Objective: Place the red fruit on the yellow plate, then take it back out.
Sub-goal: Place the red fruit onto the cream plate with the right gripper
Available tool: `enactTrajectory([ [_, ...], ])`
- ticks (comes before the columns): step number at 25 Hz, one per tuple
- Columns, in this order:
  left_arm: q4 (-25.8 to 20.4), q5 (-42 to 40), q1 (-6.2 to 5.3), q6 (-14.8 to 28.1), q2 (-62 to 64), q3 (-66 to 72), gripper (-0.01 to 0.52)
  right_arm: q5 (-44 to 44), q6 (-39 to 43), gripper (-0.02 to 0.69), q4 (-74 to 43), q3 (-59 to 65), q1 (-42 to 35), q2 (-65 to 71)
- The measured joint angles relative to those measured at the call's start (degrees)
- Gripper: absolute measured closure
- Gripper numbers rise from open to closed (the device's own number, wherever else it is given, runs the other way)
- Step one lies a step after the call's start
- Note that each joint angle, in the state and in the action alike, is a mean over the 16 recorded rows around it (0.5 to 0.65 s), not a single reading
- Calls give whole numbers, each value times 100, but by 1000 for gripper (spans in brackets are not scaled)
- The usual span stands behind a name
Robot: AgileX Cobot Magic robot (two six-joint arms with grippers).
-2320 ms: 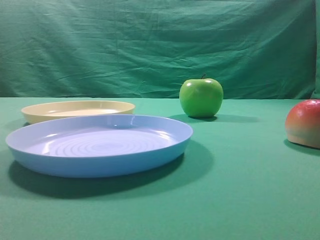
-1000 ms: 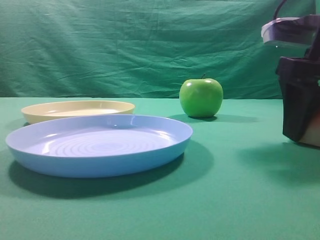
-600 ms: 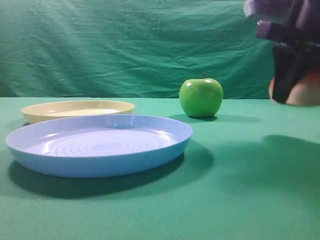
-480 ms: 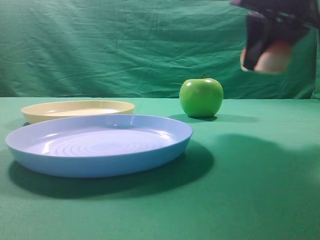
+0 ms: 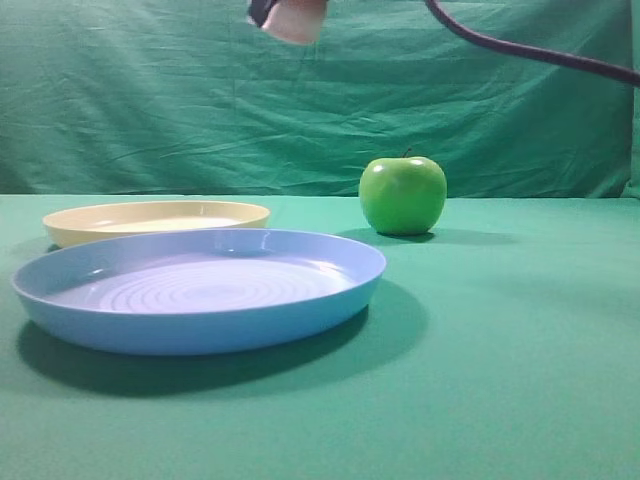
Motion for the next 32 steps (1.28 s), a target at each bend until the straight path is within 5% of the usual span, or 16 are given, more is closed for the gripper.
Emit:
enactTrajectory([
  [7, 0, 0, 0, 0, 0, 0, 514, -494, -410, 410, 298, -146, 148, 696],
  [20, 0, 0, 0, 0, 0, 0, 514, -460, -588, 112, 384, -158, 160, 751],
  [24, 0, 0, 0, 0, 0, 0, 514, -13, -459, 176, 247, -160, 151, 428],
  [32, 0, 0, 0, 0, 0, 0, 514, 1331, 291, 492, -71, -160, -4, -679],
])
